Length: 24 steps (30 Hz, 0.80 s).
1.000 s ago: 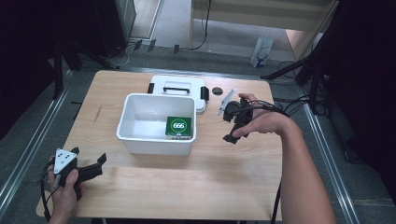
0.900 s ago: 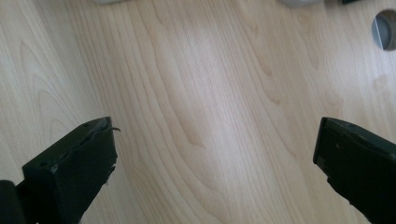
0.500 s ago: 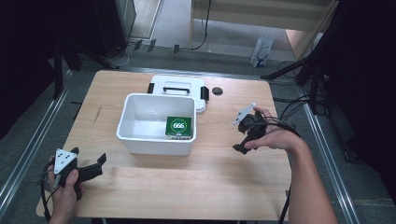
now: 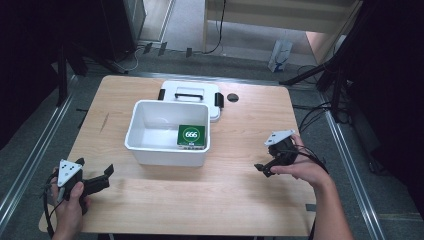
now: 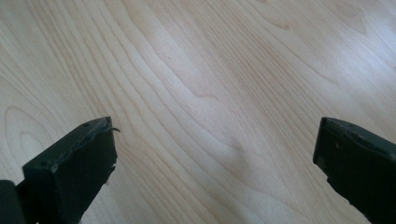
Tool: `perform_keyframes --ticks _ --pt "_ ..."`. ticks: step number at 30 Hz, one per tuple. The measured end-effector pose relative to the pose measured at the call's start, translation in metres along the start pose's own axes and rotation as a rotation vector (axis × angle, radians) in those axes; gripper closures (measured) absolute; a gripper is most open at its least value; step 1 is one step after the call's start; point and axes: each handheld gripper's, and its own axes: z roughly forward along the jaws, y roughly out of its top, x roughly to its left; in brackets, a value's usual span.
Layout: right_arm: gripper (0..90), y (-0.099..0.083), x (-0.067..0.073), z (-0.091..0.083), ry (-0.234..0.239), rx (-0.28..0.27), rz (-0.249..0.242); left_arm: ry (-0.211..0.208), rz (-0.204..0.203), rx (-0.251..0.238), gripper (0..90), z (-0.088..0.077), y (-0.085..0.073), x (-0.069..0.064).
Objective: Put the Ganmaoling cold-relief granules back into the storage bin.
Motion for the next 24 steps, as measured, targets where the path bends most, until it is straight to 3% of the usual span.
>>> perform_keyframes --ticks 8,18,24 --pt "0.0 -0.041 0.003 -0.006 -0.035 -0.139 0.133 0.003 0.002 -0.002 0.0 0.0 0.0 -0.001" --pt "0.0 -0.088 0.018 -0.019 -0.13 -0.3 0.276 0.005 0.004 -0.001 0.0 0.0 0.0 -0.001" --pt "0.1 -0.112 0.029 -0.024 -0.199 -0.354 0.353 0.012 0.004 -0.004 0.0 0.0 0.0 -0.001"
